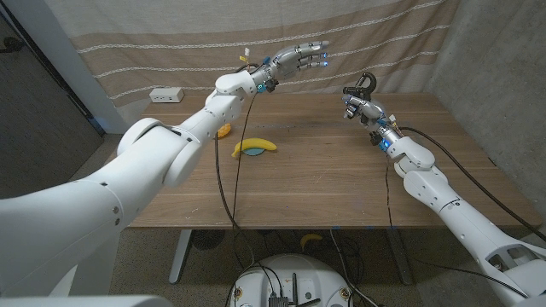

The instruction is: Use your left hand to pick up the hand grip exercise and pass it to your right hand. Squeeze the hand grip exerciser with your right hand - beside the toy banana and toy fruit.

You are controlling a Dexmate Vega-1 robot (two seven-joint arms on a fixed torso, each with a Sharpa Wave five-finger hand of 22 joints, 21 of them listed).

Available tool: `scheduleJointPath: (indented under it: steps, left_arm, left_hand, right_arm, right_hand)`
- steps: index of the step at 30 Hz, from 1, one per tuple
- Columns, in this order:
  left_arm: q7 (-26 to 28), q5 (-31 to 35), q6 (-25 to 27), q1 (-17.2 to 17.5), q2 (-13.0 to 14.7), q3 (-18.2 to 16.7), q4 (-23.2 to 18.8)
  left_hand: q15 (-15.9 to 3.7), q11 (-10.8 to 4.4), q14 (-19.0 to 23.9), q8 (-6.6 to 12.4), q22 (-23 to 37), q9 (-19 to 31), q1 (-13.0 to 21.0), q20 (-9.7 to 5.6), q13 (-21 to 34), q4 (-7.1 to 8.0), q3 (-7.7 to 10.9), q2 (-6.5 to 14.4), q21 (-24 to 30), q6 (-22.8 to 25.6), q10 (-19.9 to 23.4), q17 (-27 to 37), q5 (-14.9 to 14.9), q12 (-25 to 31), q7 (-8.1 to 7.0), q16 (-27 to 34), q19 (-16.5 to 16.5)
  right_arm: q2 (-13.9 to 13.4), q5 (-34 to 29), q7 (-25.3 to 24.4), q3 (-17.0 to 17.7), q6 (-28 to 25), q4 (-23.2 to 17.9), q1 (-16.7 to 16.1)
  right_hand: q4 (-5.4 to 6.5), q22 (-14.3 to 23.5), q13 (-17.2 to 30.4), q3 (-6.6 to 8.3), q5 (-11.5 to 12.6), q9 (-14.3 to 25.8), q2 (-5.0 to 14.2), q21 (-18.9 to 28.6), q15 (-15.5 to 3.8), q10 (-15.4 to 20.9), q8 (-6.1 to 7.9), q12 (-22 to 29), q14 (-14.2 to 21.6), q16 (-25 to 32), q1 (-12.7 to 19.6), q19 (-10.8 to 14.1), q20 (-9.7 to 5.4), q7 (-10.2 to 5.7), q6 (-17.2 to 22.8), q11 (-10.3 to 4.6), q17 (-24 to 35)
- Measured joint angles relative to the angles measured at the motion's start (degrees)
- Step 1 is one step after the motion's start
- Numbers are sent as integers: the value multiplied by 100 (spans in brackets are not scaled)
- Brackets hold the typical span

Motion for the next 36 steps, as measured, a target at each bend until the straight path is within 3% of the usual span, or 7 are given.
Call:
scheduleJointPath:
  steps: [3,6,9,13,16,21,36]
  left_arm:
    - [129,-74,51,141,105,-53,-230]
    - [220,-134,97,250,189,-94,-414]
    - [319,-198,154,350,271,-129,-582]
    - [432,-303,237,508,391,-183,-821]
    - [495,-417,317,638,474,-246,-992]
    - [592,-590,431,820,589,-347,-1223]
    - [1026,-1107,683,1460,935,-685,-1979]
  left_hand:
    - [0,21,0,1,0,-27,-38,0,0,12,12,38,0,35,21,0,0,42,-10,0,0]
    - [15,31,15,0,0,-27,-38,0,0,12,12,38,0,34,31,0,0,49,-10,0,0]
    - [22,31,22,0,0,-27,-68,0,0,12,12,68,0,34,31,0,0,49,-10,0,0]
    - [22,29,22,1,1,-53,-85,0,-1,35,35,85,0,34,33,0,0,49,-10,0,0]
    - [22,51,21,20,1,-53,-133,0,-1,52,52,133,0,56,54,-1,8,49,12,0,0]
    - [-8,90,52,20,15,-79,-148,0,-1,75,75,198,0,87,93,-1,22,49,44,0,0]
    - [-8,111,52,-13,15,-159,-392,-11,-2,100,98,286,0,-93,114,28,51,49,73,0,-73]
  right_arm:
    - [28,-6,-1,0,70,16,-3]
    - [52,-8,3,0,129,45,-7]
    - [78,-13,9,0,181,71,-7]
    - [105,-46,-19,3,254,82,-25]
    - [111,-106,-114,11,312,73,-60]
    - [104,-196,-260,20,370,-3,-116]
    - [-8,-380,-580,31,386,-227,-233]
  right_hand:
    - [71,-3,0,23,3,221,-27,80,-28,192,225,0,179,17,-319,186,-13,42,45,27,0]
    - [168,-3,0,-13,-41,351,-1,161,-22,289,357,8,306,39,-553,283,-17,9,91,21,-2]
    - [182,-13,-1,4,-64,465,4,164,-43,345,453,8,327,40,-667,333,12,-1,103,20,-3]
    - [270,-78,-2,92,5,1012,70,201,-3,347,615,42,367,62,-955,396,74,-1,103,19,-8]
    - [249,-114,-8,176,93,1349,86,210,-24,347,735,109,387,149,-1048,397,76,-1,103,18,-6]
    - [252,-106,-2,251,180,1630,77,280,-12,407,843,121,401,179,-1189,467,85,-1,103,17,4]
    - [246,100,-3,340,185,1731,93,427,-31,511,1007,178,543,261,-1415,632,43,19,123,18,-4]
